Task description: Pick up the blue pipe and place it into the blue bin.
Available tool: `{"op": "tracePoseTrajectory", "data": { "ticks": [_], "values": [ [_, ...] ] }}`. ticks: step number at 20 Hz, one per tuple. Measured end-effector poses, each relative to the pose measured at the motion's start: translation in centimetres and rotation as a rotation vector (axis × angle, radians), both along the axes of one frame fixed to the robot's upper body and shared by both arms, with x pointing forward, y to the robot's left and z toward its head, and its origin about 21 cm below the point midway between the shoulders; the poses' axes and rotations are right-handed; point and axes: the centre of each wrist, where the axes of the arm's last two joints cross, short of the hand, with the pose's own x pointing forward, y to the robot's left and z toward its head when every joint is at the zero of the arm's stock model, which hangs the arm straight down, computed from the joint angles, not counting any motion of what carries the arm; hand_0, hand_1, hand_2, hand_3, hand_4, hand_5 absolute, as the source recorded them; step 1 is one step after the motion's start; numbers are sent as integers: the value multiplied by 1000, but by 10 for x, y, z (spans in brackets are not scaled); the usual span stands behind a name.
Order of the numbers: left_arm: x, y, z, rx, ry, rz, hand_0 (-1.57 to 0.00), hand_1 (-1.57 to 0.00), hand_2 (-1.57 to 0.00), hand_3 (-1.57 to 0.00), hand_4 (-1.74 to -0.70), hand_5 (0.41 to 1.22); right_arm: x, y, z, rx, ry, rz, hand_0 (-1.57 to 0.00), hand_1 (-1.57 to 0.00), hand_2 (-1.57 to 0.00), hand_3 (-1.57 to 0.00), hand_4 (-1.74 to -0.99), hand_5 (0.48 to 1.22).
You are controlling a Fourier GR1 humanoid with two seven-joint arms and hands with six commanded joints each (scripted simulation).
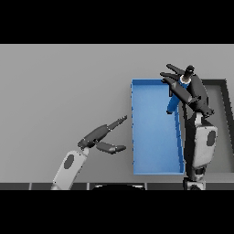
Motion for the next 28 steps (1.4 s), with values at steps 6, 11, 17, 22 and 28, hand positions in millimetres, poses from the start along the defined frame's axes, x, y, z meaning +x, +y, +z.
{"op": "tracePoseTrajectory", "data": {
  "ticks": [6,11,17,22,28],
  "values": [
    [0,1,-2,6,-30,10,1,1,1,1,-928,466,-10,-10,-66,-47,244,-143,-1571,-1571,-1571,-1571,-1500,1221],
    [2,0,0,8,-45,10,1,1,1,1,-923,478,-15,-15,-100,-26,419,-192,-1571,-1571,-1571,-1257,-1546,1221],
    [4,-1,0,16,-51,15,1,1,1,1,-920,491,-20,-4,-121,-4,631,-212,-1571,-1571,-1518,-455,-1626,1161],
    [3,-1,1,6,-49,18,1,1,1,1,-925,494,-16,-6,-122,-7,759,-269,-554,-525,-505,-148,-1339,1108],
    [1,2,-1,6,-38,25,1,1,1,1,-927,496,-18,-1,-116,-354,706,-137,-145,-137,-132,-38,-1205,837]
  ]
}}
